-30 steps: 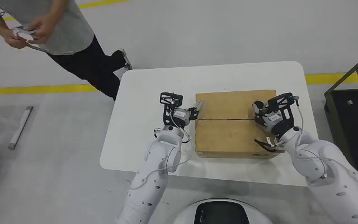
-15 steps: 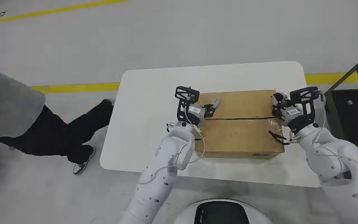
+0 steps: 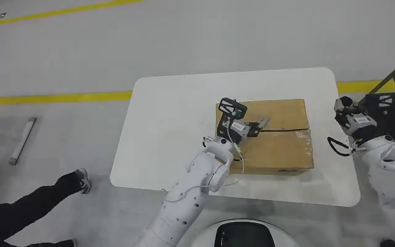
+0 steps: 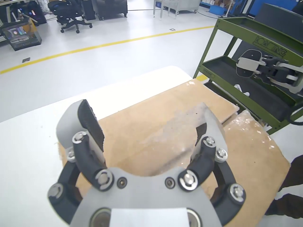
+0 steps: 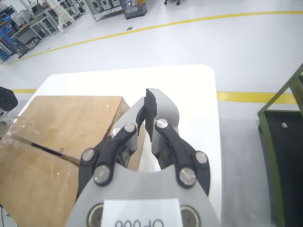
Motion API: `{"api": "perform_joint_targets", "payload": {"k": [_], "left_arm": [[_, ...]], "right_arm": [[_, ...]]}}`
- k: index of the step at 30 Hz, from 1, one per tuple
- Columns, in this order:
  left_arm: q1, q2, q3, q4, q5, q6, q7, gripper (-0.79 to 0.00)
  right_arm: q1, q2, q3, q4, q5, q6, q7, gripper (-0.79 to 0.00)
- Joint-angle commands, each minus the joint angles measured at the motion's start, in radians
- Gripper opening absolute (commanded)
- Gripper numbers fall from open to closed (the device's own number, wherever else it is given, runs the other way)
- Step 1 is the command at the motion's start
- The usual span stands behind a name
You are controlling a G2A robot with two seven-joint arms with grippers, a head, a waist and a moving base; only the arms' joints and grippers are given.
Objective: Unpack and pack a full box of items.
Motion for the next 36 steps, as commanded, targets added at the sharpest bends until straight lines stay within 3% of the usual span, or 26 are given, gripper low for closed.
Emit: {"api": "perform_joint_targets", "payload": {"k": [1,10,20,21,25,26,36], "left_arm": [[-0.006,-0.006,0.015,0.004,-0.002,-0.004,0.000,0.000],[-0.048,-0.043,0.091,0.048,-0.011,-0.028,0.006,0.000],[-0.077,-0.082,0.143,0.084,-0.016,-0.018,0.011,0.000],[-0.080,-0.084,0.141,0.079,-0.016,-0.014,0.011,0.000],[-0.081,-0.087,0.110,0.044,-0.013,0.010,0.000,0.000],[-0.080,-0.086,0.097,0.032,-0.010,0.018,-0.005,0.000],[-0.005,-0.055,-0.071,-0.120,0.080,0.071,-0.083,0.000]], "right_arm": [[-0.006,0.000,0.016,0.002,0.007,-0.003,-0.001,-0.776],[-0.054,0.001,0.088,0.003,0.034,-0.014,-0.009,-0.770],[-0.110,-0.001,0.139,-0.012,0.091,-0.026,-0.003,-0.696],[-0.111,-0.003,0.139,-0.012,0.126,-0.023,0.003,-0.659],[-0.101,-0.010,0.149,-0.010,0.321,0.008,0.053,-0.345],[-0.094,-0.011,0.152,-0.006,0.390,0.021,0.076,-0.012],[0.003,-0.012,0.189,0.037,0.928,0.100,0.343,0.000]]}}
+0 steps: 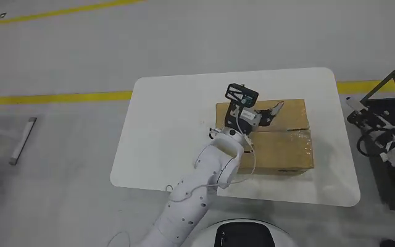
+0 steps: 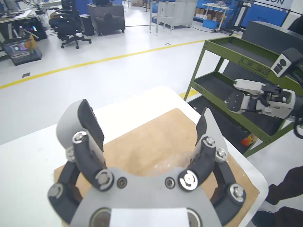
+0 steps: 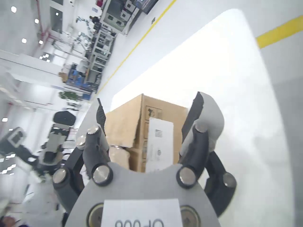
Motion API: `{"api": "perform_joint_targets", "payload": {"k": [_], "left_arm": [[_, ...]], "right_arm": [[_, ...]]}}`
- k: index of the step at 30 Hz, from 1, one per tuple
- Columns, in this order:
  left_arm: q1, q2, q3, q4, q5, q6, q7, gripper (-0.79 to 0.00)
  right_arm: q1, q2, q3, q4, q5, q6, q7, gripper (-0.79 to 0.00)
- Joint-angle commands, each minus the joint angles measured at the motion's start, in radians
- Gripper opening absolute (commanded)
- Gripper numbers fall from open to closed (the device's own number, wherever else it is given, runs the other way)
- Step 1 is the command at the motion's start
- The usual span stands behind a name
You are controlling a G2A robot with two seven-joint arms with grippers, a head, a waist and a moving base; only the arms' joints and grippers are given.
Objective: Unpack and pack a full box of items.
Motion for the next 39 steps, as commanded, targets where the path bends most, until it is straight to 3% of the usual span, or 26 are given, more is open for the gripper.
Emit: {"api": "perform_joint_targets", "payload": {"k": [1,6,9,15,23,30,39], "left_arm": [[0.027,0.010,-0.042,-0.034,0.037,0.009,-0.026,0.000],[0.110,0.034,-0.136,-0.121,0.117,0.011,-0.103,0.000],[0.165,0.046,-0.184,-0.170,0.151,0.008,-0.138,0.000],[0.237,0.059,-0.240,-0.240,0.184,-0.006,-0.160,0.000],[0.262,0.065,-0.278,-0.268,0.201,-0.006,-0.160,0.000],[0.263,0.067,-0.300,-0.264,0.209,-0.009,-0.163,0.000],[0.257,0.068,-0.309,-0.255,0.203,-0.020,-0.156,0.000]], "right_arm": [[0.022,0.002,0.005,0.012,0.118,0.027,0.068,0.000],[0.084,0.009,-0.005,0.048,0.325,0.145,0.231,0.000],[0.120,0.011,-0.015,0.069,0.422,0.195,0.260,0.000],[0.122,0.011,-0.016,0.068,0.421,0.193,0.259,0.000],[0.113,0.013,-0.048,0.035,0.423,0.203,0.267,0.000],[0.123,0.037,-0.098,-0.020,0.286,0.295,0.378,0.000],[0.182,0.065,-0.165,0.000,0.115,0.325,0.455,0.000]]}}
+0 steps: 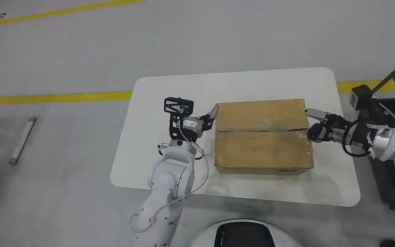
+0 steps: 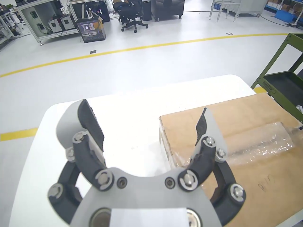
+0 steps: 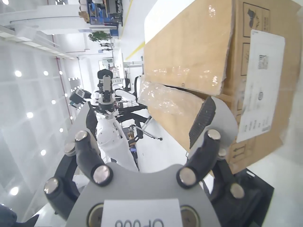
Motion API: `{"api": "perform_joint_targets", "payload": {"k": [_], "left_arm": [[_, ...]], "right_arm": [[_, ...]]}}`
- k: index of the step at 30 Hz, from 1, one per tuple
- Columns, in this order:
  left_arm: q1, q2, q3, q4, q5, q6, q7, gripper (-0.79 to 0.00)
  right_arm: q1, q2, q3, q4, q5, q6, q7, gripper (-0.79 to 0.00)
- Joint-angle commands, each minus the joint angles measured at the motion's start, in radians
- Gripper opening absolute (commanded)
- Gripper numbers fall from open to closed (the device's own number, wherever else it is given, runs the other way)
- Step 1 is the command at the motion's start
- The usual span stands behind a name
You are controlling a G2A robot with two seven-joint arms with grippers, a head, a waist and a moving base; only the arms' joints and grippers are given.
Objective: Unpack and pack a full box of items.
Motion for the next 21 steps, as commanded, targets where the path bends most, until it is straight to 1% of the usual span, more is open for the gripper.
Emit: {"api": "perform_joint_targets", "payload": {"k": [1,7,14,15,16,17,18,21], "left_arm": [[-0.001,0.000,-0.004,0.002,-0.003,-0.002,0.001,0.000],[0.002,0.002,-0.019,0.003,-0.003,-0.001,0.002,0.000],[0.007,0.003,-0.024,0.000,-0.003,0.000,0.004,0.000],[0.008,0.003,-0.024,0.001,-0.003,0.000,0.004,0.000],[0.008,0.003,-0.024,0.000,-0.003,0.000,0.006,0.000],[0.008,0.003,-0.025,0.001,-0.003,0.000,0.007,0.000],[0.008,0.003,-0.026,0.001,-0.003,-0.001,0.008,0.000],[0.010,0.004,-0.028,0.007,-0.001,-0.004,0.011,0.000]], "right_arm": [[0.013,0.001,-0.020,0.013,0.009,0.005,0.003,0.000],[0.037,0.010,-0.081,0.035,-0.037,0.011,0.013,0.000],[0.060,0.015,-0.125,0.043,-0.032,0.013,0.004,0.000],[0.064,0.016,-0.128,0.044,-0.031,0.011,-0.002,-0.077],[0.066,0.017,-0.129,0.045,-0.027,0.011,-0.009,-0.188],[0.068,0.017,-0.130,0.045,-0.024,0.011,-0.016,-0.231],[0.069,0.018,-0.130,0.044,-0.024,0.010,-0.023,-0.382],[0.069,0.020,-0.129,0.050,-0.023,0.008,-0.046,-0.437]]}}
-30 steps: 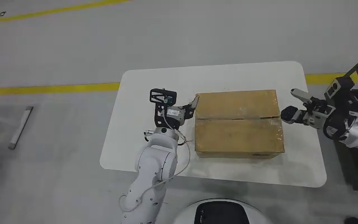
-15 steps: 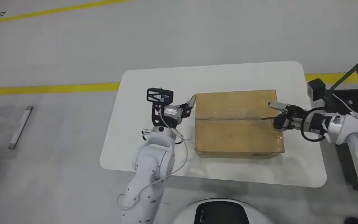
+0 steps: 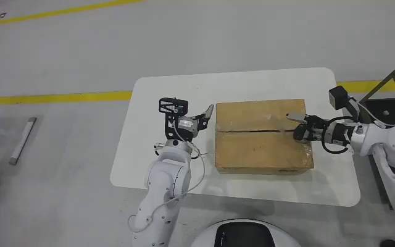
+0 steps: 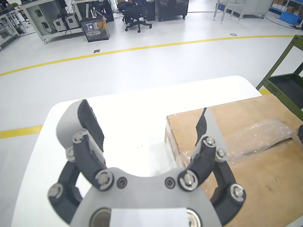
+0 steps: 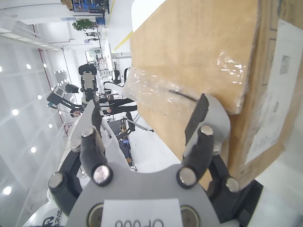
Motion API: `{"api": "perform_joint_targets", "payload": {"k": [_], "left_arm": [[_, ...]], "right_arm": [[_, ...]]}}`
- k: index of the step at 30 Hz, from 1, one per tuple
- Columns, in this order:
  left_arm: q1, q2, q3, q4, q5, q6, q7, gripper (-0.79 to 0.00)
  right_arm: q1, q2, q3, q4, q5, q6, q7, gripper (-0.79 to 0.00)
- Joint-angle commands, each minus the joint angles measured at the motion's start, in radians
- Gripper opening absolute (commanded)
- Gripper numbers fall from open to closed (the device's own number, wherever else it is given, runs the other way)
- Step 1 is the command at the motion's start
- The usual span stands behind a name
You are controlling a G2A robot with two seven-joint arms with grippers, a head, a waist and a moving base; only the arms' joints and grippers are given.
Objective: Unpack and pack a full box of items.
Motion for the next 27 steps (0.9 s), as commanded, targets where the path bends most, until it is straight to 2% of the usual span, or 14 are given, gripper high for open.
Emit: {"api": "perform_joint_targets", "payload": {"k": [1,5,7,18,27], "left_arm": [[0.002,0.000,-0.001,0.002,0.000,-0.003,0.002,0.000],[0.003,0.001,-0.002,0.000,-0.003,-0.009,-0.001,0.000],[0.003,0.001,-0.003,-0.001,-0.003,-0.013,-0.002,0.000],[0.010,0.005,-0.012,-0.002,-0.005,-0.035,-0.007,0.000],[0.009,0.006,-0.010,-0.001,-0.016,-0.044,-0.006,0.000]], "right_arm": [[-0.002,0.002,-0.003,0.003,-0.011,-0.001,-0.012,-0.474],[-0.005,0.005,-0.010,0.003,-0.014,-0.004,-0.028,-0.659],[-0.007,0.006,-0.012,0.002,-0.013,-0.005,-0.037,-0.779],[-0.018,0.016,-0.010,-0.008,-0.004,-0.009,-0.058,-0.785],[-0.050,0.033,0.049,-0.047,-0.014,-0.010,-0.023,-0.785]]}}
